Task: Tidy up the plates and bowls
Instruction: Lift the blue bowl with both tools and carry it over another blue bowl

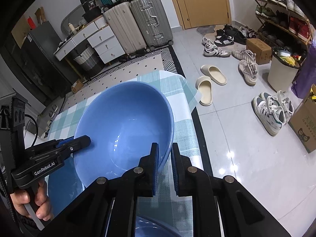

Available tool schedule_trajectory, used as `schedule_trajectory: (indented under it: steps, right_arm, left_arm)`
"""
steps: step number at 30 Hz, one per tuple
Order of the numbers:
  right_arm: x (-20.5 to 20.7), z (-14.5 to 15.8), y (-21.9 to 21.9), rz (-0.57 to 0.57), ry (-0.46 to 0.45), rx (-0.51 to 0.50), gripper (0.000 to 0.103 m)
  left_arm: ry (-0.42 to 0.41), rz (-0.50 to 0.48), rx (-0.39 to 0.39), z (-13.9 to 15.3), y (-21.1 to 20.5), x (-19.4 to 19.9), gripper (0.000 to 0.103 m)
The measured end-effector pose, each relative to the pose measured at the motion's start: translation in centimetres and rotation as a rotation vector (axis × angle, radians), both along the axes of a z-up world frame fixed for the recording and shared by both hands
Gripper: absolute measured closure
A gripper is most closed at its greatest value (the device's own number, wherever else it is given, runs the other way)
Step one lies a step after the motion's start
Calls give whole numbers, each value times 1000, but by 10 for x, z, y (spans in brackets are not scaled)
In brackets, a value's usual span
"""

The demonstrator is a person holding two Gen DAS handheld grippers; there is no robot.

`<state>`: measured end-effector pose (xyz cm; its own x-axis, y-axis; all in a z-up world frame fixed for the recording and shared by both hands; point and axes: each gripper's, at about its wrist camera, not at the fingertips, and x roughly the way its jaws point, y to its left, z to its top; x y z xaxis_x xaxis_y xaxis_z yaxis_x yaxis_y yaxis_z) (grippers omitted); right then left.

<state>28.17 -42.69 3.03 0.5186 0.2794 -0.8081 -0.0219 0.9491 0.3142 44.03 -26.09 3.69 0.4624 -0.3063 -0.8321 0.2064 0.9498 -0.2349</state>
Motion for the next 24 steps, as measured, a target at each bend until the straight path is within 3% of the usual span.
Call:
schedule_trajectory:
  steps: [12,24]
  right_arm:
    - [-22,40,-1,-4,-88,-19,90]
    - [-54,77,5,6,-144,-18,90]
  left_arm:
    - [-54,7,-3,32,-6,-19,92]
    - [-117,8,-14,81,-1,-65,92]
